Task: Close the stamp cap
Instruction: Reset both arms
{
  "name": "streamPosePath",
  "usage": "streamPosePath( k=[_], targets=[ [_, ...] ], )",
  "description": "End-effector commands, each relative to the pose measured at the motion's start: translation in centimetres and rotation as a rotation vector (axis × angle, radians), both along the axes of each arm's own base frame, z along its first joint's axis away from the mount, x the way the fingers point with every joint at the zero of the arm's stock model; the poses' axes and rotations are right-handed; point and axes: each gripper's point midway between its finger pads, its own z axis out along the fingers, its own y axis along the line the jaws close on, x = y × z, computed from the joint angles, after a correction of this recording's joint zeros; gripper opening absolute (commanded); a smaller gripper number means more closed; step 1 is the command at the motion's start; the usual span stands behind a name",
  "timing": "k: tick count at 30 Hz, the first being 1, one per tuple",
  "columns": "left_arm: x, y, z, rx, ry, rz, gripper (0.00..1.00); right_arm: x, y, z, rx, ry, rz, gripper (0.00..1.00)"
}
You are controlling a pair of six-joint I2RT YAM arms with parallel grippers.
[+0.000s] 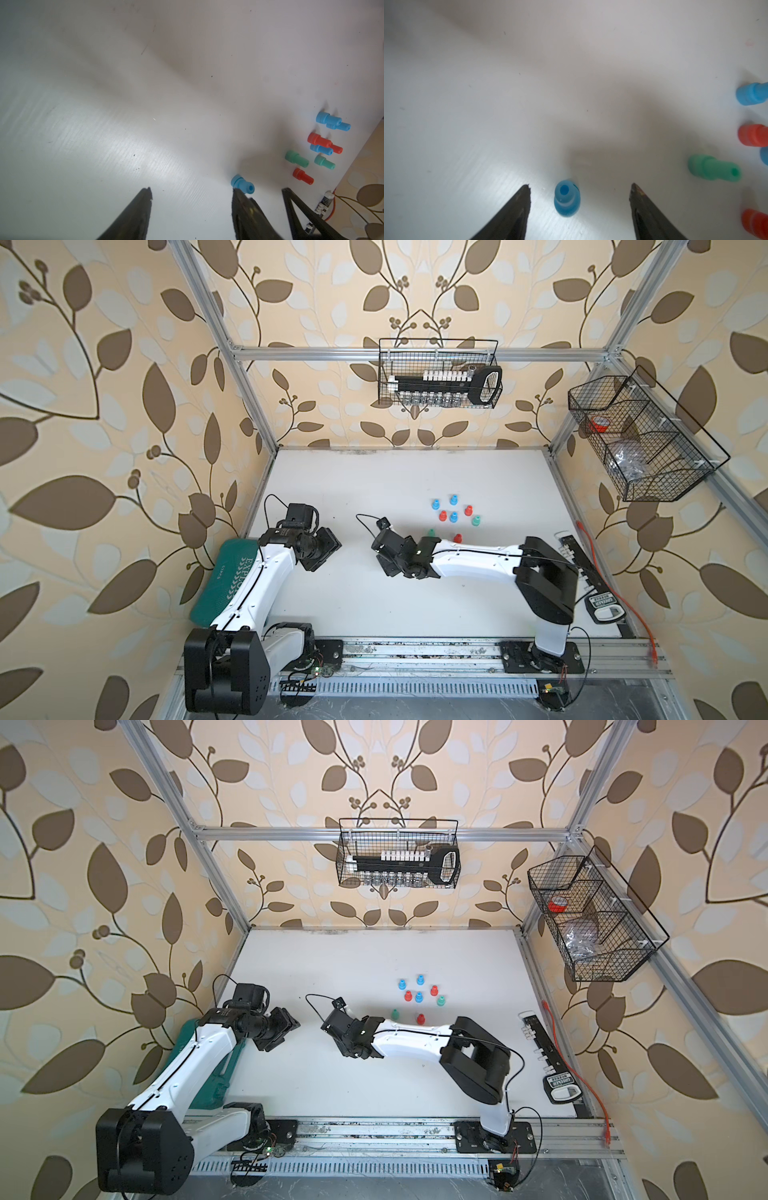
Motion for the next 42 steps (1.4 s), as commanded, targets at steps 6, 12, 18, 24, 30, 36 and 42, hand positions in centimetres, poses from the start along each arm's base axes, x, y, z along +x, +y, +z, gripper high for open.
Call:
streamPosePath(
  k=[6, 12, 18, 24, 30, 36, 42],
  targets=[
    [3.9, 8.6, 8.8, 0.476, -0.469, 0.203, 0.99, 3.5, -19.9, 20.0, 0.111, -0.424, -0.406, 0.97],
    [4.5, 10.5, 2.1, 0.648, -0.456, 0.176, 0.99, 1.7, -35.5, 9.3, -0.109, -0.586, -0.620, 0.99],
    [7.2, 10.1, -1.8, 0.705, -0.449, 0.068, 0.99, 3.7, -35.0, 3.2, -0.028, -0.552, -0.558, 0.99],
    [11.1, 9.9, -1.1, 0.746, -0.550, 0.033, 0.99, 9.9, -36.0, 0.5, -0.090, -0.464, -0.628, 0.99],
    [11.1, 6.5, -3.2, 0.747, -0.673, -0.131, 0.99, 9.3, -37.9, -1.1, 0.115, -0.547, -0.581, 0.99],
    [12.3, 4.9, -2.9, 0.774, -0.676, -0.212, 0.99, 11.1, -36.6, -1.9, 0.182, -0.452, -0.456, 0.99],
    [12.5, 4.8, -3.4, 0.710, -0.674, -0.249, 0.99, 10.9, -36.7, -1.7, 0.169, -0.459, -0.460, 0.99]
  ],
)
